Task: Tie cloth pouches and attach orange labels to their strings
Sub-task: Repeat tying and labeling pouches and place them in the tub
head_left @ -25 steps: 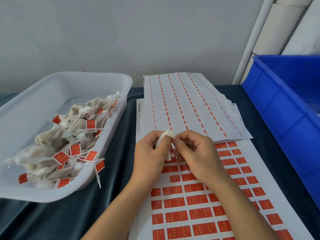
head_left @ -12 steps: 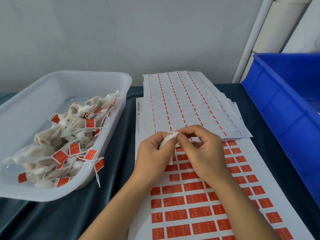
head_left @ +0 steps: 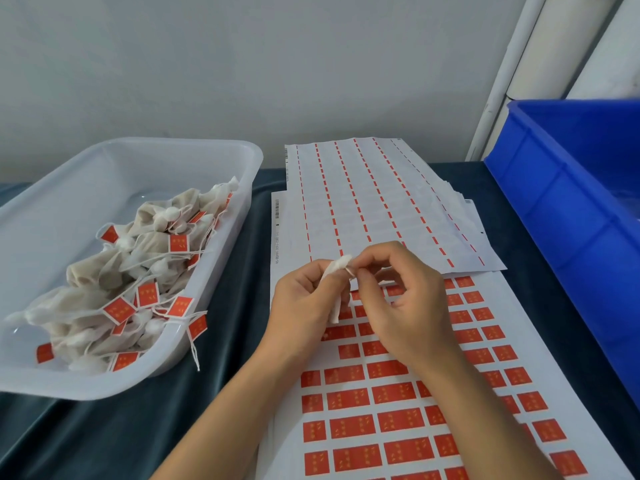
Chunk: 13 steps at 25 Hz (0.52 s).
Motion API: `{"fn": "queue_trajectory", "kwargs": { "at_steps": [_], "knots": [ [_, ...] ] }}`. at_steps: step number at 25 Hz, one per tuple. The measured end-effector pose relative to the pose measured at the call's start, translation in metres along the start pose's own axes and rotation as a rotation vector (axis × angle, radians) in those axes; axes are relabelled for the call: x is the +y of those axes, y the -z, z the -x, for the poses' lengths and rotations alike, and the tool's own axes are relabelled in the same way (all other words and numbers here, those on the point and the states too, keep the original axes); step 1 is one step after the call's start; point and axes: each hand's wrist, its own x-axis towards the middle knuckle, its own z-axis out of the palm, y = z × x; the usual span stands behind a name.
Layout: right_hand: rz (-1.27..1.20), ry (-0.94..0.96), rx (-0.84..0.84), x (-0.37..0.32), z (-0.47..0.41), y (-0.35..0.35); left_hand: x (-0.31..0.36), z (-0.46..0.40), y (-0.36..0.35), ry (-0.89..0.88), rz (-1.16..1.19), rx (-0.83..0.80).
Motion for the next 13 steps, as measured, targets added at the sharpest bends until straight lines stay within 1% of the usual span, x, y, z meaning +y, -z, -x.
{"fn": "queue_trajectory", "kwargs": {
  "at_steps": [2,6,13],
  "knots": [
    [0.022,0.051,-0.034,0.0001,0.0010,-0.0006,-0.0007,-0.0001,0.0004,0.009,0.013,0.005],
    [0.067,0.079,-0.070,0.0013,0.0010,0.0003,-0.0015,0.0003,0.0015,0.035,0.039,0.009],
    [0.199,0.150,-0.042,0.0064,-0.0006,0.0035,-0.0013,0.0001,0.0027,0.042,0.059,0.002]
  ]
}}
